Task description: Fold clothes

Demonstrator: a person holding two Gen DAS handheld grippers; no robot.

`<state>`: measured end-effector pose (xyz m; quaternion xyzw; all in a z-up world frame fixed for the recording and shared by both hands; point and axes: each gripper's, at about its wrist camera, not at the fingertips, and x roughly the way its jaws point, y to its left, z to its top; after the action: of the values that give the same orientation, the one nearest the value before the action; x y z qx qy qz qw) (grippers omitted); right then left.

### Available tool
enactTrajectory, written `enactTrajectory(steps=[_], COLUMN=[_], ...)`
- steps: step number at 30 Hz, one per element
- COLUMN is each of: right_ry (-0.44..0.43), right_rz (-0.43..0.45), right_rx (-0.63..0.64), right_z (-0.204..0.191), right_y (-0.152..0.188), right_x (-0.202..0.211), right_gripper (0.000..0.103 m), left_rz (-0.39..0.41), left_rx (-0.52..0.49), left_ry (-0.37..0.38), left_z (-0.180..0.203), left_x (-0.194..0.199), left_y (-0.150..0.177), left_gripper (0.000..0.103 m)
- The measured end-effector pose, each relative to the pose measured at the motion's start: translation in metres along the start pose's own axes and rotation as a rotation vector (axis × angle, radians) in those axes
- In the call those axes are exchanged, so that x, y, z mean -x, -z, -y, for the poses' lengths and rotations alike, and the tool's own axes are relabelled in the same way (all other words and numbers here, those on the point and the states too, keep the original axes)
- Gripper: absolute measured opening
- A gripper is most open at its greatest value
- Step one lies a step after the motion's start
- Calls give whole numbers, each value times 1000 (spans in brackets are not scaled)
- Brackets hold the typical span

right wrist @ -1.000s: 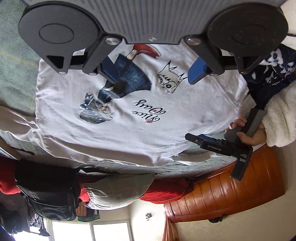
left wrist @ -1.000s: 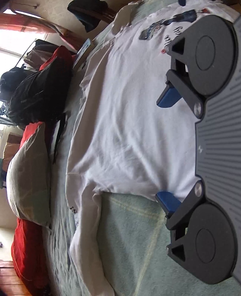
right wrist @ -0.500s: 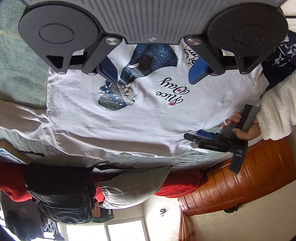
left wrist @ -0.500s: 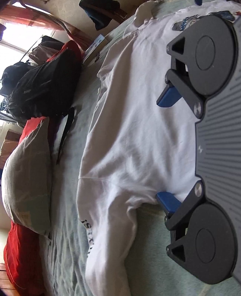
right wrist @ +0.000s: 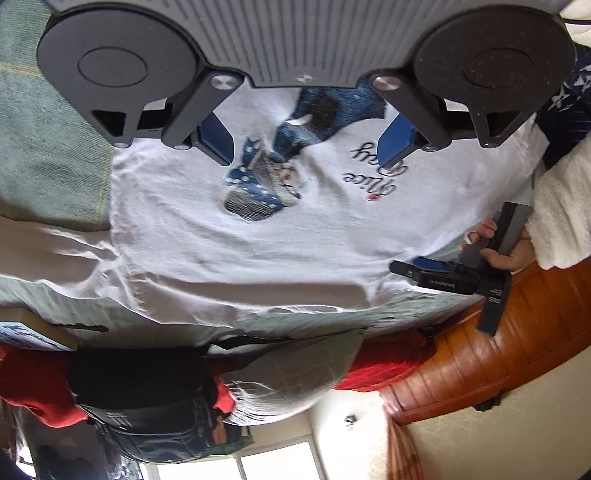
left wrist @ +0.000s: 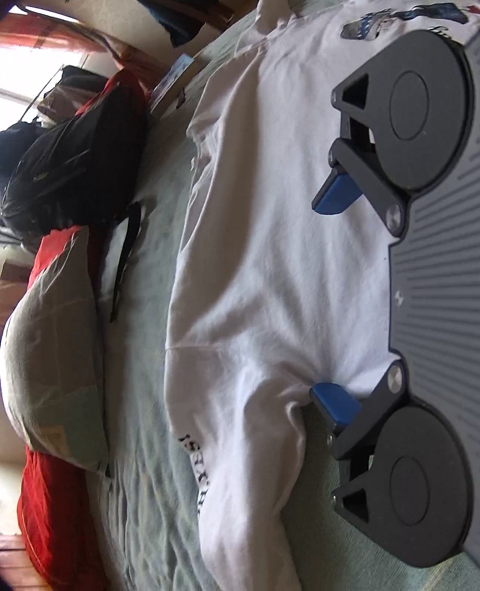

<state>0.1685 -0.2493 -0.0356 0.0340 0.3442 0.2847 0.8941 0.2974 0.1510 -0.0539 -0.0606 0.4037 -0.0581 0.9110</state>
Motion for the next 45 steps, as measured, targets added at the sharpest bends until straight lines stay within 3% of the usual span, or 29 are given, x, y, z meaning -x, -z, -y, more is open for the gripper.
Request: enactTrajectory(steps=[2, 8, 11, 14, 19, 24, 27, 30, 34, 38, 45], right_ry=[37, 50, 26, -55, 42, 141, 196, 96, 12, 19, 87], right_rz=[-8, 18, 14, -65, -122, -147, -139, -87, -95, -146, -134], right_rx=[-12, -59, -54, -96, 26, 128, 176, 246, 355, 383, 298], right_z=[5, 24, 30, 40, 40, 44, 38, 12, -30, -42, -28], right_y=[0, -13, -31, -43, -36, -18, -12, -10, 0, 21, 53], right_x=[1, 4, -10, -41, -57, -32, -14, 2, -9, -18, 10], right_gripper=[88, 97, 102, 103, 103, 103, 103, 103, 103, 103, 103], left_rz=[11, 31, -38, -114, -110, -90, -74, -30, -19, -37, 20], left_rx=[-42, -210, -293, -338, -372, -301, -360, -442, -489, -482, -311], left_ry=[-57, 102, 214, 283, 120, 67, 34, 83, 139, 70, 0], left_z=[5, 34, 56, 66, 50, 27, 39, 65, 94, 100, 75], left_x=[9, 59, 67, 60, 48, 64, 82, 102, 110, 108, 142], left_y=[-3, 8, 23, 45, 72, 78, 82, 91, 115, 147, 186], left_gripper=[97, 98, 99, 99, 103, 102, 101, 101, 101, 102, 102])
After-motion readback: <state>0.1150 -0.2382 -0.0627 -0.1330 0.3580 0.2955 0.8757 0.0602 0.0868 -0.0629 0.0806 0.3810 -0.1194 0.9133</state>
